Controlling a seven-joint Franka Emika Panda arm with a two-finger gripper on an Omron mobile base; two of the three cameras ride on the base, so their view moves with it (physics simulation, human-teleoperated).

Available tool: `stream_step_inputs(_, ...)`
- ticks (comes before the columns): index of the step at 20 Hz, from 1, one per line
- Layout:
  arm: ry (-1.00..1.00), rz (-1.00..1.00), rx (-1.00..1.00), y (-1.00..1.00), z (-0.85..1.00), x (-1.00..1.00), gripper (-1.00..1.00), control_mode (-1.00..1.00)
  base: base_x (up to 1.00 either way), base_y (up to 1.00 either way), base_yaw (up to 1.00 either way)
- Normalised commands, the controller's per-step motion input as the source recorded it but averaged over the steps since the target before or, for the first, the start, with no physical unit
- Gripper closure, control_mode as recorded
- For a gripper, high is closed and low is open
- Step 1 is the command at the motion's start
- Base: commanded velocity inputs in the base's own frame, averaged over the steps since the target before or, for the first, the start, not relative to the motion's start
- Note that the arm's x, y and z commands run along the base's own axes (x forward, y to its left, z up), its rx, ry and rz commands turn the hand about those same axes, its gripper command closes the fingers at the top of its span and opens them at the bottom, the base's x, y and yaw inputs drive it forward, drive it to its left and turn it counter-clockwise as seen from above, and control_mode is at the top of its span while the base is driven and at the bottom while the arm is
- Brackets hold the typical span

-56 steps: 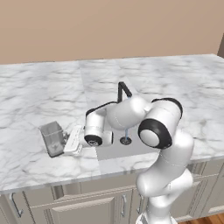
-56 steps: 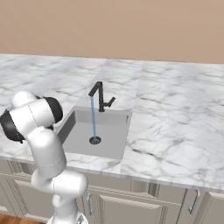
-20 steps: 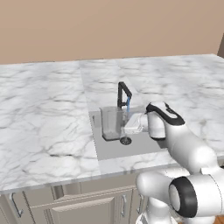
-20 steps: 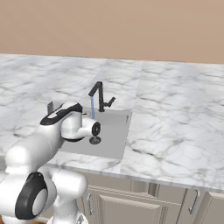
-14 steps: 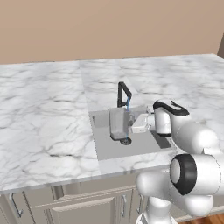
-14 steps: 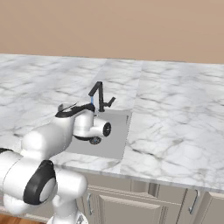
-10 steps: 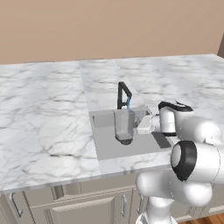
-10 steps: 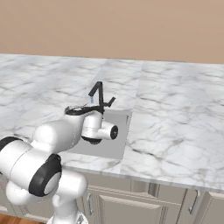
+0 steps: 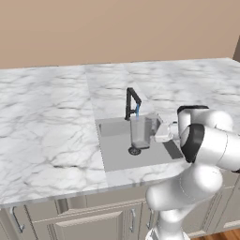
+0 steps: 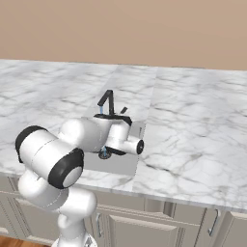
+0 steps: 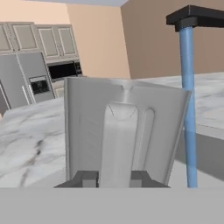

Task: Turn on the sink faucet and place the jug under the water for a few seconds to fill it up.

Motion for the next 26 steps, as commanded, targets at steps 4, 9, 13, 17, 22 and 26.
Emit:
stream_step_inputs(4, 0.0, 0.0, 0.0, -0.19, -0.12, 0.31, 1.0, -1.0, 0.0, 0.0, 0.0)
stream_step_inputs(9, -0.01, 0.0, 0.0, -0.05, -0.08, 0.03, 1.0, -1.0, 0.0, 0.0, 0.0)
stream_step_inputs(13, 0.0, 0.0, 0.0, 0.0, -0.06, 0.07, 1.0, -1.0, 0.0, 0.0, 0.0)
stream_step_inputs(17, 0.0, 0.0, -0.01, 0.0, -0.08, 0.16, 1.0, -1.0, 0.0, 0.0, 0.0)
stream_step_inputs(22, 0.0, 0.0, -0.02, 0.0, -0.06, 0.17, 1.0, -1.0, 0.0, 0.0, 0.0)
stream_step_inputs(26, 0.0, 0.0, -0.02, 0.0, -0.05, 0.12, 1.0, -1.0, 0.0, 0.0, 0.0)
